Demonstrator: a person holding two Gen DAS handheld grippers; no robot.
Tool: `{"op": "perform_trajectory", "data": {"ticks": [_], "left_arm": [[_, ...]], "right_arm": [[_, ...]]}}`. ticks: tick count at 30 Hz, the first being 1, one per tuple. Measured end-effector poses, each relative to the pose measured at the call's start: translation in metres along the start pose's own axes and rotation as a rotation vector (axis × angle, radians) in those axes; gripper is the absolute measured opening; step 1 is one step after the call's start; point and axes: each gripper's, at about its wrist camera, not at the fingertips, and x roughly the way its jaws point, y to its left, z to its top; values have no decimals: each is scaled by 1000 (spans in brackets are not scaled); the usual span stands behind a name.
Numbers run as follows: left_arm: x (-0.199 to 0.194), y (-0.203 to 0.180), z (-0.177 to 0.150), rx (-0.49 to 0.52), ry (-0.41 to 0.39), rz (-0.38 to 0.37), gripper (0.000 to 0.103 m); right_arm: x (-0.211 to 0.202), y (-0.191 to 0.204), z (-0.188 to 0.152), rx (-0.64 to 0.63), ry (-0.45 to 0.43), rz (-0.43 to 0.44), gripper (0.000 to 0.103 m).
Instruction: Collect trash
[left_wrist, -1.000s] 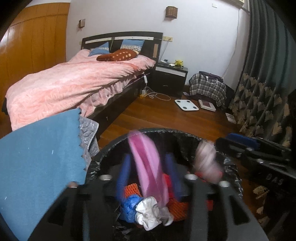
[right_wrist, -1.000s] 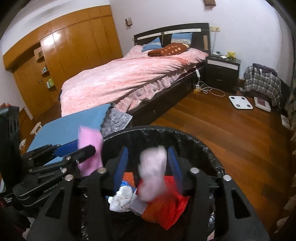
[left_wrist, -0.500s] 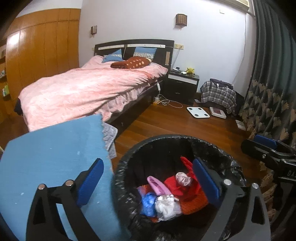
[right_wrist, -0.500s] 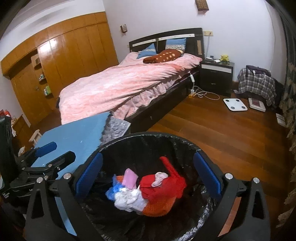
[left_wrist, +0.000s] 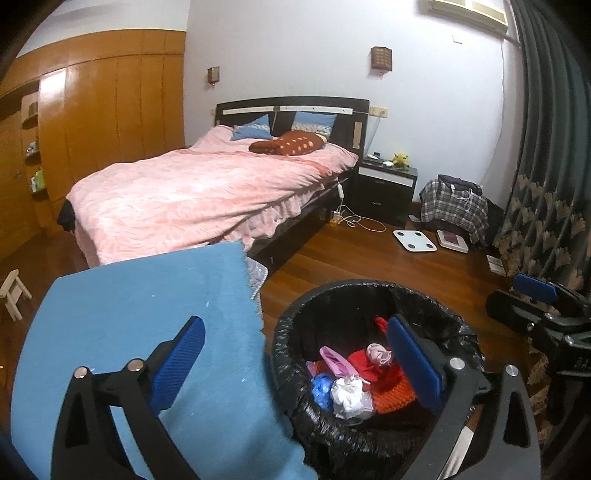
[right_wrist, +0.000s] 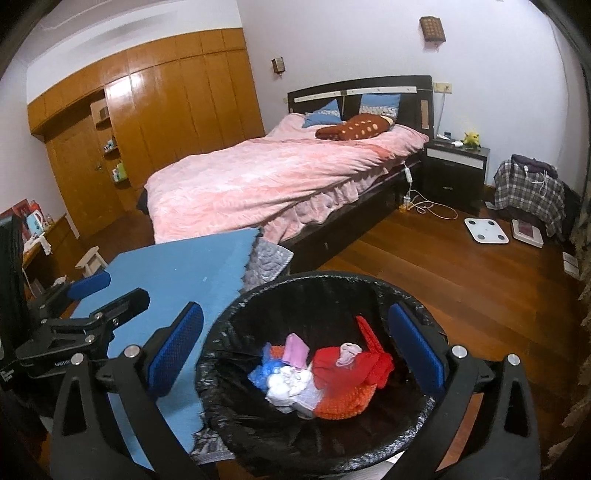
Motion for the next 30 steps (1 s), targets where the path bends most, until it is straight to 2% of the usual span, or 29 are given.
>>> {"op": "perform_trajectory", "data": {"ticks": [17, 30], "left_arm": [[-54, 11, 1, -32, -74, 40, 97], [-64, 14, 1, -37, -97, 48, 97]], "right_arm": [[-30, 40, 10, -71, -32, 57, 98], [-34, 50, 14, -79, -42, 61, 98]]}}
